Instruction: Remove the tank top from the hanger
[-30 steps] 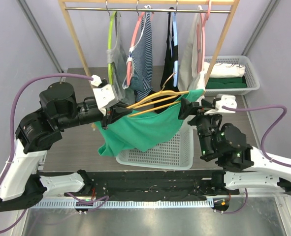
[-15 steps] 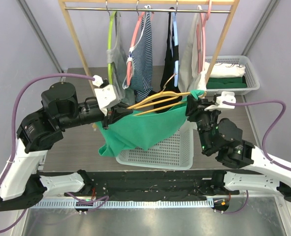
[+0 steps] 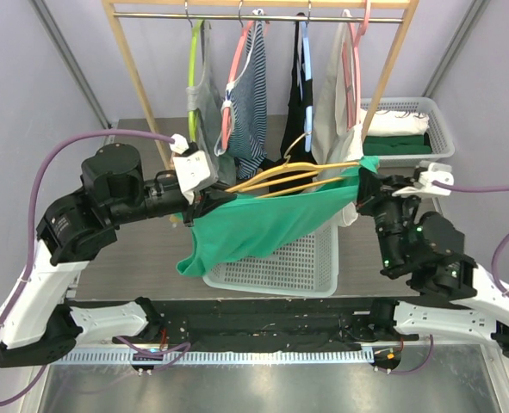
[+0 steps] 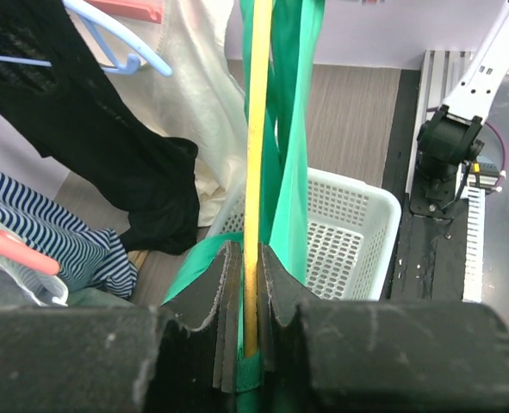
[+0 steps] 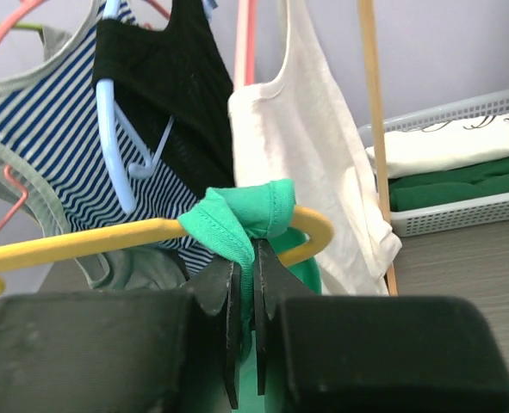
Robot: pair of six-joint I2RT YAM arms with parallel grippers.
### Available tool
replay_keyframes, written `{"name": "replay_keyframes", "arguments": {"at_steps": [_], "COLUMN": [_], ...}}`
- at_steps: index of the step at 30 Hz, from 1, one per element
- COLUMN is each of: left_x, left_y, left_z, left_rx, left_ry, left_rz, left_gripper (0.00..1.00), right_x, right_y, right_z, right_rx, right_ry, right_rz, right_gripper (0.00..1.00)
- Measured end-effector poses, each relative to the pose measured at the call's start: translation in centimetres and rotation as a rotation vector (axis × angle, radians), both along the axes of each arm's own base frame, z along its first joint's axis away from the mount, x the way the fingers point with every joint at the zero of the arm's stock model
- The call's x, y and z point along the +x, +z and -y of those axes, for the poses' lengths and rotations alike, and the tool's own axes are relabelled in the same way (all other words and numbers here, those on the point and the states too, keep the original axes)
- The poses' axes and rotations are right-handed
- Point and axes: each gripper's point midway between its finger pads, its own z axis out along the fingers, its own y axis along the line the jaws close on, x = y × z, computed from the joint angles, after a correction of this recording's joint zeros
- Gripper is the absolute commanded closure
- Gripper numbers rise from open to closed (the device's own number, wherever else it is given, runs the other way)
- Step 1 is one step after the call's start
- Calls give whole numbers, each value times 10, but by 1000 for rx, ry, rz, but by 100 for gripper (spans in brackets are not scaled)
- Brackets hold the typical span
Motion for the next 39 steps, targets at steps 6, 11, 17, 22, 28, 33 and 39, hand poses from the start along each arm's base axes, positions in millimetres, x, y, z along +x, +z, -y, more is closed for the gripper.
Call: {"name": "replay_keyframes", "arguments": {"at_steps": [6,11,17,22,28,33,39], "left_x": [-3,-6,-11,-20,-23,-26,-33], "left_y": [-6,-8,-8,4,13,26,43], "left_z": [2,3,3,3,1,-9,-15], "left_rx": [13,22,26,4,-4,-25,-71], "left_ry": [-30,-54,-79,-126,-143,-136,-146], "left_rz": [4,14,11,23,31,36,27], "left_gripper": [100,100,100,100,100,100,100], "right_x": [-8,-9,-11,-17,-13,-8,-11], "right_y": [16,18,16,29,34,33,32], "right_z": [25,31,44,60,58,50,57], "right_rx": [30,11,-30,-30,-138,-239,-268], "right_ry": [-17,-35,-85,-89,-131,-166,-149], "right_rz": [26,26,9,52,66,58,93], "right_gripper": [92,95,96,96,96,94,61]}}
